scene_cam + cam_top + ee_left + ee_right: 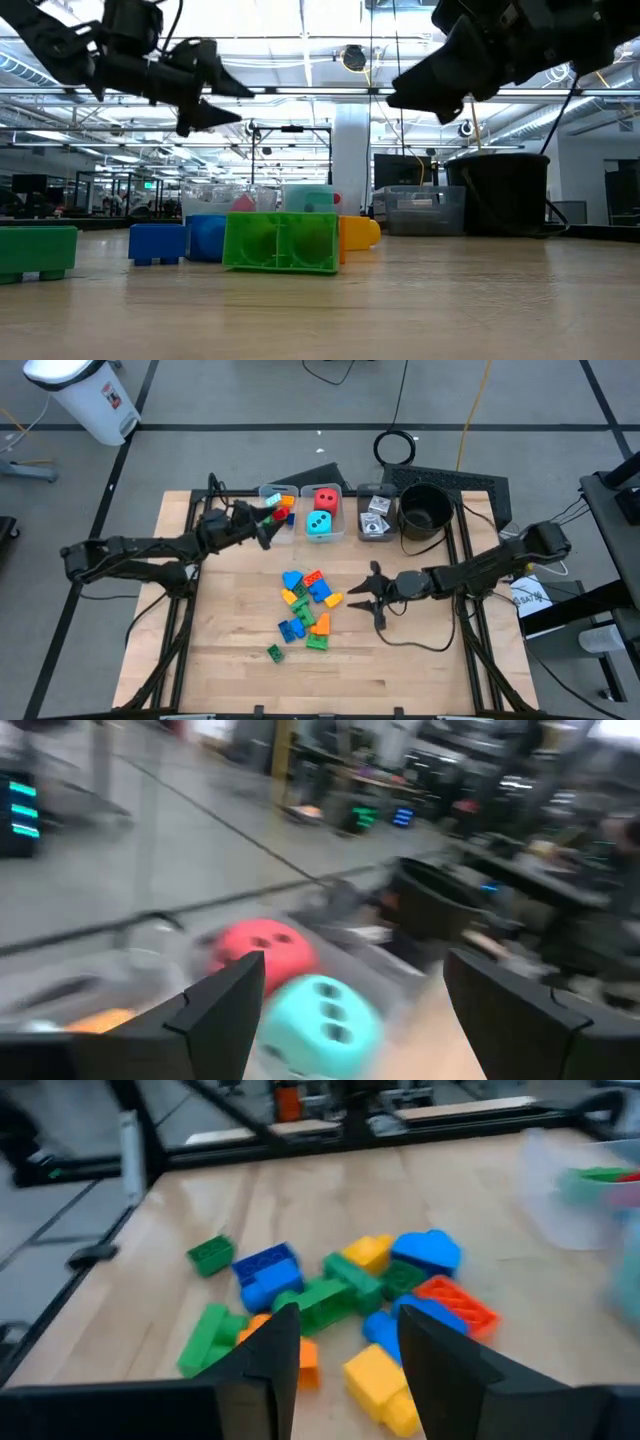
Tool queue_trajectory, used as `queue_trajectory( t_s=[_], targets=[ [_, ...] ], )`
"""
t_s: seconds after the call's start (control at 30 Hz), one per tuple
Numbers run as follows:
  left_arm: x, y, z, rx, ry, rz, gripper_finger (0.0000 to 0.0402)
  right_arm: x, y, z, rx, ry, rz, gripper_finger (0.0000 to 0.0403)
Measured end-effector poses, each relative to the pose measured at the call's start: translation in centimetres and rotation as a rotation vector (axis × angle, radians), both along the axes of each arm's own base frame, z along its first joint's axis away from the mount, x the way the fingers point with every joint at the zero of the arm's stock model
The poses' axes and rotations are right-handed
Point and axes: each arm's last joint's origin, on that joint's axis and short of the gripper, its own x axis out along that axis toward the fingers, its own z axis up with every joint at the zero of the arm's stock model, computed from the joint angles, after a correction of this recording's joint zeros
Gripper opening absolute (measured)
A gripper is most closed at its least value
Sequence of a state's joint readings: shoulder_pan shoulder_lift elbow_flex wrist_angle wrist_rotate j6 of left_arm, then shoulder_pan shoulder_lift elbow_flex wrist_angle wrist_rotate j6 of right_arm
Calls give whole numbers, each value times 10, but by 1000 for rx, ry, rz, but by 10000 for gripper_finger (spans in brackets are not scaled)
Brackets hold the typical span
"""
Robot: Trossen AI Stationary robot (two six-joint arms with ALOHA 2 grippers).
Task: Pick & Place Toys
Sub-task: Put the blue game piece into the left transparent bin
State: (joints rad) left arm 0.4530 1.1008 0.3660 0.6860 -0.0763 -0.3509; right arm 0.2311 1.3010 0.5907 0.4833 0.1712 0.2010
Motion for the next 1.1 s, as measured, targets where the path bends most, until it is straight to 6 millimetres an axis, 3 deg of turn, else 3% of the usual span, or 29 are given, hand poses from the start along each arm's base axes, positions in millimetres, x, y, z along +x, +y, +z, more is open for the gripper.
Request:
queue_trajectory(
  t_s=[0.23, 0.4, 0.63, 0.8, 1.1],
  targets=[
    [4, -19, 4, -24, -13, -123, 312, 32, 8, -34, -21, -98, 18, 164],
    [8, -23, -2, -29, 24, -115, 312, 58, -6, -55, -46, 38, -84, 199],
    [10, -22, -8, -32, 55, -44, 312, 95, -26, -67, -41, 269, -174, 195],
    [10, -22, -12, -49, 91, -44, 313, 92, -31, -70, -74, 440, -186, 183],
    [10, -23, -15, -67, 119, -46, 312, 60, -31, -38, -147, 577, -259, 169]
  ],
)
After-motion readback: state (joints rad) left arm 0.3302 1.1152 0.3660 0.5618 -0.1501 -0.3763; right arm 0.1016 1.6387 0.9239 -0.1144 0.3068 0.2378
